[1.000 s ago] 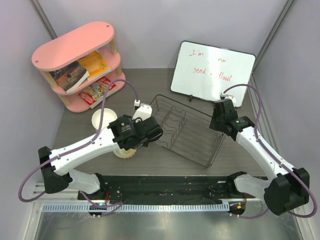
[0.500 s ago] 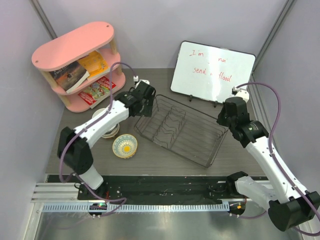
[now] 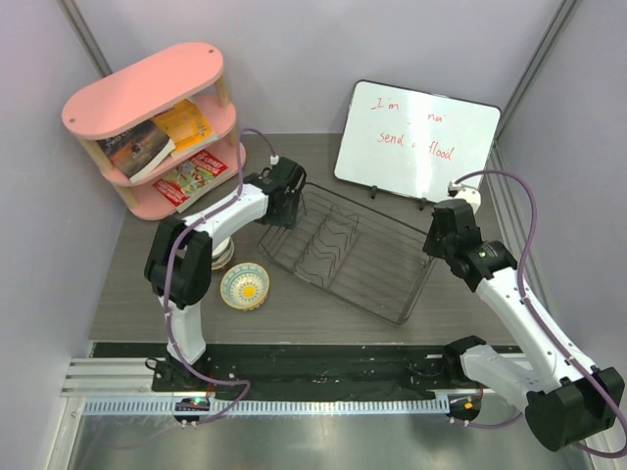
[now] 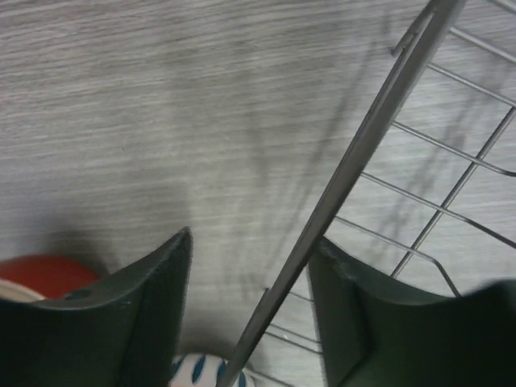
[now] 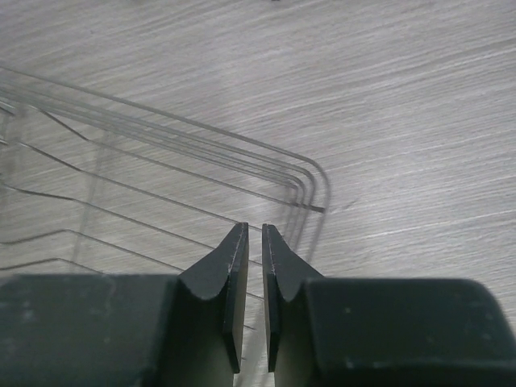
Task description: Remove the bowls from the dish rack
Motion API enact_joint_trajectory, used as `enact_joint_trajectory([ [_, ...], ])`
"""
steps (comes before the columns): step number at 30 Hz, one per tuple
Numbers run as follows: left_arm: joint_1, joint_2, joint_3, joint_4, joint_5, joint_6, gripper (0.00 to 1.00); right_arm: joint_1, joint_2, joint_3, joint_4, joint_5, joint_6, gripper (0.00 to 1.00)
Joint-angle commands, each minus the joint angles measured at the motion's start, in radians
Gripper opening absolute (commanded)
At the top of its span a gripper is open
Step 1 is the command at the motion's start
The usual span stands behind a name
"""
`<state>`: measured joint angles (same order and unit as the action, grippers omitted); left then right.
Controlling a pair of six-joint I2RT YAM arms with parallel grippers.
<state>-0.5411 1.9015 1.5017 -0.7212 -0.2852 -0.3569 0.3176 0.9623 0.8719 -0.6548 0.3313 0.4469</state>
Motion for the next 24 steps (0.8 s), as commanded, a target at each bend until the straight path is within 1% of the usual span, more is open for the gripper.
enact_joint_trajectory([
  [1,0.035,0.018,0.016,0.052,0.043,0.006,0.52,-0.005,-0.001,-0.022,0.026,0.026,-0.014,0.18],
  [2,0.035,0.015,0.005,0.057,0.044,-0.005,0.46,-0.005,0.012,-0.027,0.027,0.023,-0.013,0.17],
  [4,0.035,0.007,-0.001,0.063,0.032,-0.019,0.44,-0.005,0.029,-0.045,0.037,0.018,-0.014,0.17],
  [5,0.035,0.001,-0.006,0.062,0.021,-0.028,0.38,-0.006,0.045,-0.051,0.043,0.015,-0.017,0.18],
  [7,0.035,-0.022,-0.020,0.054,0.011,-0.037,0.36,-0.005,0.059,-0.066,0.056,0.009,-0.014,0.18],
  [9,0.035,-0.045,-0.040,0.051,-0.006,-0.056,0.29,-0.006,0.078,-0.079,0.073,0.005,-0.007,0.18],
  [10,0.035,-0.068,-0.046,0.046,-0.015,-0.063,0.29,-0.008,0.081,-0.082,0.086,0.000,-0.004,0.18],
  [11,0.035,-0.079,-0.054,0.045,-0.020,-0.076,0.25,-0.008,0.090,-0.085,0.093,-0.005,0.002,0.18],
  [15,0.035,-0.136,-0.107,0.043,-0.046,-0.152,0.18,-0.012,0.173,-0.087,0.126,-0.017,0.024,0.18],
  [18,0.033,-0.165,-0.135,0.037,-0.081,-0.181,0.16,-0.014,0.207,-0.063,0.133,-0.044,0.036,0.17],
  [20,0.033,-0.176,-0.141,0.019,-0.118,-0.203,0.16,-0.014,0.202,-0.053,0.142,-0.052,0.042,0.17],
  [24,0.033,-0.164,-0.140,0.009,-0.143,-0.234,0.16,-0.015,0.200,-0.044,0.178,-0.018,0.039,0.18],
])
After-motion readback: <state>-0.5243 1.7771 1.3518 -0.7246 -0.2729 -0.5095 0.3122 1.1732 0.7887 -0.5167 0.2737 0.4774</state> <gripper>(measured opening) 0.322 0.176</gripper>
